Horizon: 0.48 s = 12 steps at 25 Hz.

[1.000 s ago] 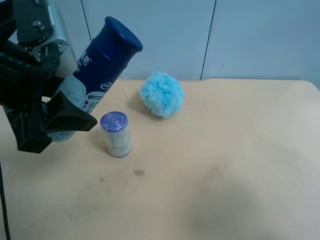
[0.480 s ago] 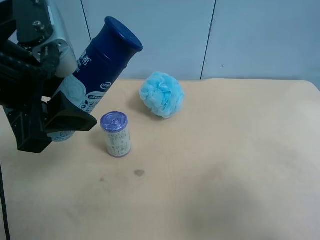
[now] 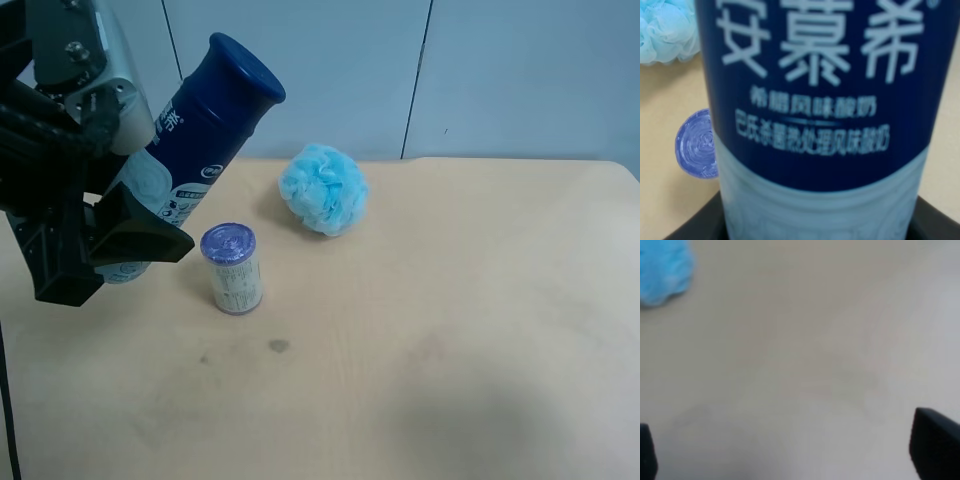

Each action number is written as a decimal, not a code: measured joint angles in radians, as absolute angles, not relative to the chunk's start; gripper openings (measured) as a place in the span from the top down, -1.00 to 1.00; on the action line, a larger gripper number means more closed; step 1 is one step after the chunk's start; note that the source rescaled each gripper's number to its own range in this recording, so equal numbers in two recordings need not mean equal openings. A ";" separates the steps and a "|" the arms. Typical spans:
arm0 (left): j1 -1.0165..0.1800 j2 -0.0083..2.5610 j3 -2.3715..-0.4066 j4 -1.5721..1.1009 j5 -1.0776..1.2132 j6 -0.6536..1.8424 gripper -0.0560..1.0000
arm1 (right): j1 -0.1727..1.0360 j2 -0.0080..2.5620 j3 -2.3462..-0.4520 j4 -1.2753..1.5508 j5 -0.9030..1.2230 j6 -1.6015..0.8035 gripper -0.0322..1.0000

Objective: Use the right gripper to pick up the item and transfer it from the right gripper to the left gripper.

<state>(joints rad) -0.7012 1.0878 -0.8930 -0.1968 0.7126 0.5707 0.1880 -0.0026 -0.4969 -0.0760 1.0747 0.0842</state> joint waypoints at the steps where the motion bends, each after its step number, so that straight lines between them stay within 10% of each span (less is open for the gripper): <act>1: -0.701 1.088 -0.893 -0.196 0.713 0.569 0.81 | 0.166 -0.003 -0.497 -0.076 1.074 0.084 -0.99; 12: -0.701 1.088 -0.893 -0.143 0.725 0.450 0.81 | 0.109 -0.003 -0.497 -0.076 1.073 0.083 -0.99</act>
